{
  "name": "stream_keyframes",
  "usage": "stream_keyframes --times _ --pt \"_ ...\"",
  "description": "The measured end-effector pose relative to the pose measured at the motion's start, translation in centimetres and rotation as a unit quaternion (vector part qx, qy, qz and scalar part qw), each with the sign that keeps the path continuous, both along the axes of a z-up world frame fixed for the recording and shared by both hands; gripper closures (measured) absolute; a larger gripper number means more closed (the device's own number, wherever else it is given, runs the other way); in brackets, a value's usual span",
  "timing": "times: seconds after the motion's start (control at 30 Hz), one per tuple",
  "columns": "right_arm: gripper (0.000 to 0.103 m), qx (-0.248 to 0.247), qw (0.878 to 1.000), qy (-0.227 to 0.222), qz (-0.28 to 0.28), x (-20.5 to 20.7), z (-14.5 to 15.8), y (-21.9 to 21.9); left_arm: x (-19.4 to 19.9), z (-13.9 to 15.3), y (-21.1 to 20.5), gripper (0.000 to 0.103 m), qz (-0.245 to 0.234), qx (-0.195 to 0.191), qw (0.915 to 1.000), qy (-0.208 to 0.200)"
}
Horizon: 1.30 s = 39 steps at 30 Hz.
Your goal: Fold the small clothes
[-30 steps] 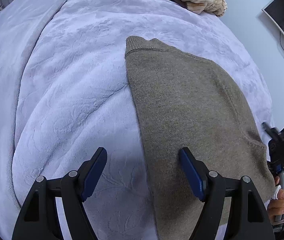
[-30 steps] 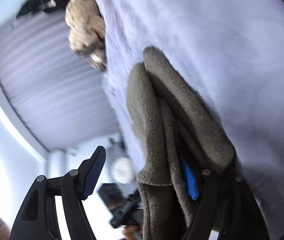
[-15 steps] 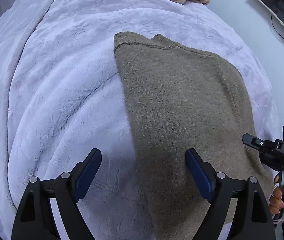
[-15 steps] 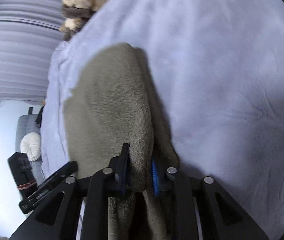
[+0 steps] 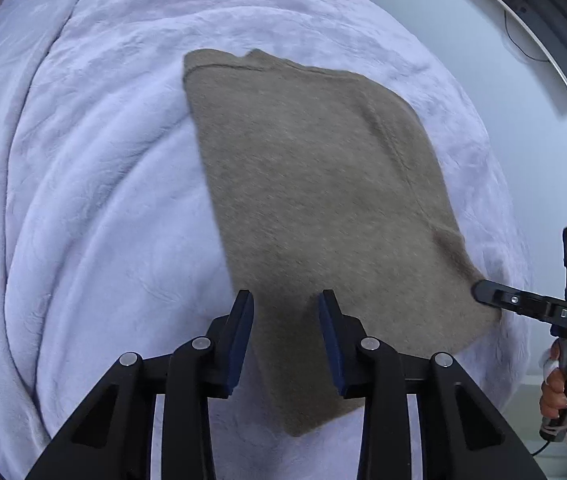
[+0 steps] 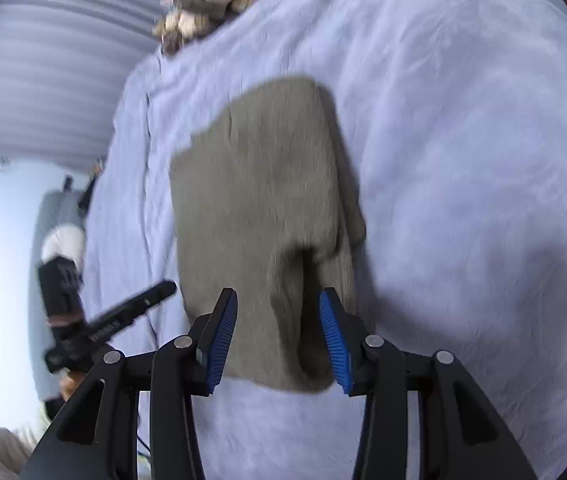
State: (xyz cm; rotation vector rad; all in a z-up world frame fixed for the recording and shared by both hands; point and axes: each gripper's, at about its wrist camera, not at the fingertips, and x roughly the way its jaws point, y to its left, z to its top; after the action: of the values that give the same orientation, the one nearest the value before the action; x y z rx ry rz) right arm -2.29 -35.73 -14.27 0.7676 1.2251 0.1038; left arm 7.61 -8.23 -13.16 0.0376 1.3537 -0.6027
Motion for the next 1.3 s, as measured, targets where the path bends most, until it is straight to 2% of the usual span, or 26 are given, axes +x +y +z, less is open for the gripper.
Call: stream_keyframes --times 0.07,0.13,0.2,0.3,0.4,0.47,0.57,0.67,0.77,0.83,0.93,1.0,1.07,1.17,1.3 --pt "0.097 -0.033 0.999 0.003 0.005 -0.8 0.1 0.5 -1.6 -0.4 -1.0 0.067 -0.017 0.019 0.9997 -0.005" --pt "0.097 -0.056 0.998 0.011 -0.003 -1.5 -0.2 0.4 -2.9 -1.2 -1.4 0.067 -0.033 0.051 0.9977 -0.029" --pt "0.096 -0.082 0.996 0.032 -0.006 -2.0 -1.8 0.1 -3.7 -2.8 -1.3 0.066 -0.038 0.074 0.9964 -0.014" --pt "0.094 -0.065 0.996 0.06 -0.022 -4.0 -3.6 -1.0 -4.2 -3.5 -0.1 0.066 -0.015 0.056 0.9982 0.013" --pt "0.091 -0.054 0.996 0.059 -0.05 -5.1 -2.7 -2.0 -4.4 -3.3 0.1 0.066 -0.016 0.057 0.9982 0.01" --pt "0.092 -0.072 0.993 0.065 -0.064 -6.0 -1.6 -2.4 -4.4 -3.2 0.1 0.066 -0.015 0.061 0.998 0.01" --pt "0.088 -0.083 0.994 0.031 -0.066 -6.3 0.7 -2.4 -4.5 -3.1 0.0 0.066 -0.012 0.063 0.9979 0.012" --pt "0.088 -0.082 0.996 -0.004 -0.037 -5.4 2.8 -0.9 -4.6 -3.0 0.2 0.066 -0.01 0.064 0.9979 0.011" --pt "0.088 -0.094 0.996 0.008 0.003 -3.5 1.8 1.4 -4.4 -3.1 0.0 0.065 -0.008 0.066 0.9977 0.012" --pt "0.088 -0.106 0.993 0.039 0.018 -3.0 -0.4 2.1 -4.4 -3.0 0.1 0.056 -0.005 0.074 0.9972 0.01" --pt "0.094 -0.085 0.994 0.073 -0.003 -3.8 -3.0 1.4 -4.5 -3.0 0.4 0.056 -0.001 0.071 0.9973 0.015" --pt "0.095 -0.069 0.995 0.07 -0.025 -4.7 -2.7 0.6 -4.6 -2.9 0.6 0.056 -0.001 0.07 0.9975 0.014" --pt "0.095 -0.075 0.995 0.067 -0.025 -5.2 -2.0 0.4 -4.6 -2.9 0.6 0.056 0.001 0.071 0.9974 0.014" --pt "0.089 -0.087 0.994 0.064 -0.021 -5.6 -0.9 0.0 -4.6 -2.8 0.6 0.056 0.006 0.073 0.9972 0.017" --pt "0.089 -0.078 0.995 0.057 -0.034 -5.5 -0.3 -0.7 -4.5 -2.8 -0.1 0.056 0.006 0.076 0.9969 0.018"
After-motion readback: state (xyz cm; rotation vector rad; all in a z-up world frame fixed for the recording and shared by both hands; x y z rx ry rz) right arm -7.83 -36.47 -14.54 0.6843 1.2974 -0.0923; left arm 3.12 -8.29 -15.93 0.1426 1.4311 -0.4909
